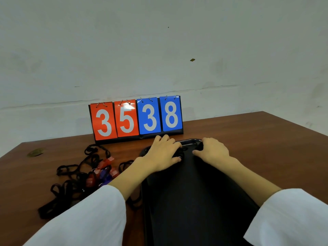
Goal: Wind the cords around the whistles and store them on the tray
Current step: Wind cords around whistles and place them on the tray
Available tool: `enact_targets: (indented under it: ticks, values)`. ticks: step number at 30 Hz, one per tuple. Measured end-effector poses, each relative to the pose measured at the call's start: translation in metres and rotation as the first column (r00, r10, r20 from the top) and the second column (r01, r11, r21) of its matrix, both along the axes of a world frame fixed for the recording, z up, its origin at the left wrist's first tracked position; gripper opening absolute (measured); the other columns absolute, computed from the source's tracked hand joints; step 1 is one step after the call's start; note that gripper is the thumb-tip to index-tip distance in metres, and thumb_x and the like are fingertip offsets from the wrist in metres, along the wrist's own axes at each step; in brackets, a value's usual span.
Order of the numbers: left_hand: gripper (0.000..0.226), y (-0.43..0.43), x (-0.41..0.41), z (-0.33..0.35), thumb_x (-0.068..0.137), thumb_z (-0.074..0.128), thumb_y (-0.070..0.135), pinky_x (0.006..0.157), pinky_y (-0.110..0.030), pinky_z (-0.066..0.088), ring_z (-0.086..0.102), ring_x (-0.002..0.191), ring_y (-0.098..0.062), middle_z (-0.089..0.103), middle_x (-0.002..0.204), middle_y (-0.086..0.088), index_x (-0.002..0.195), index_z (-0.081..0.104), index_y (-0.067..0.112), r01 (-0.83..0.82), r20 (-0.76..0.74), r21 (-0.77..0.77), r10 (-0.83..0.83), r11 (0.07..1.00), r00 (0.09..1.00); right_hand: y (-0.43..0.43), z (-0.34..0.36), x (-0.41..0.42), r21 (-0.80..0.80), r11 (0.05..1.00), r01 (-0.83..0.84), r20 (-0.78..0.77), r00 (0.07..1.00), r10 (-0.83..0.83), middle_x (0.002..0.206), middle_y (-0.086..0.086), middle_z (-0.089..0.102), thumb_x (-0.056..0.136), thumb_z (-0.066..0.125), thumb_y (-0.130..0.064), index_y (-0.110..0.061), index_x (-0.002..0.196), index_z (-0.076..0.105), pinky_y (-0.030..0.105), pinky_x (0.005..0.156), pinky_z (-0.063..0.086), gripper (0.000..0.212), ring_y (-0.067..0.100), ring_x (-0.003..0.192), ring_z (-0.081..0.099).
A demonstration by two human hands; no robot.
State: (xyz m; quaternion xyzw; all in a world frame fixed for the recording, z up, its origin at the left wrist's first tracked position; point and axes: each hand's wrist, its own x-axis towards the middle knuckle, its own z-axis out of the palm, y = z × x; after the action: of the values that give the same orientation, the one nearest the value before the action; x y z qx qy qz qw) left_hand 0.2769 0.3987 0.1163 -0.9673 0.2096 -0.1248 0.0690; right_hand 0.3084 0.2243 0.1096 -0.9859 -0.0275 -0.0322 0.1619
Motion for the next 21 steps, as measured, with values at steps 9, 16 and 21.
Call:
enact_targets:
  ticks: [9,16,21]
  values:
    - [0.068,0.009,-0.018,0.007,0.086,0.033,0.069,0.103,-0.037,0.028,0.042,0.12,-0.018,0.052,0.13,0.001,0.14,0.033,0.026,-0.069,0.08,-0.126,0.08,0.99,0.994,0.0,0.02,-0.022,0.083,0.996,0.033,0.072,0.997,-0.039,0.127,0.007,0.039,0.075,0.066,-0.057,-0.015,0.125,0.047,0.027,0.063,0.043,0.067,0.024,0.092,0.056]
    - [0.028,0.106,-0.084,0.016,0.095,0.048,0.029,0.096,-0.034,0.035,0.049,0.107,-0.013,0.059,0.108,0.007,0.122,0.053,0.025,-0.204,0.121,-0.497,0.3,0.843,0.946,0.04,0.039,-0.068,0.322,0.915,-0.244,0.243,0.955,0.169,0.117,-0.002,0.049,0.089,0.059,-0.033,-0.021,0.119,0.055,0.02,0.071,0.04,0.033,0.006,0.083,0.05]
    - [0.023,0.155,-0.132,-0.018,0.094,0.048,0.019,0.092,-0.029,0.035,0.046,0.108,-0.009,0.055,0.111,0.011,0.111,0.061,0.028,-0.272,0.08,-0.426,0.336,0.863,0.939,0.113,0.032,-0.113,0.326,0.815,-0.479,0.082,0.873,0.48,0.092,-0.005,0.068,0.088,0.058,-0.029,-0.019,0.095,0.069,0.031,0.084,0.053,0.016,0.008,0.085,0.062]
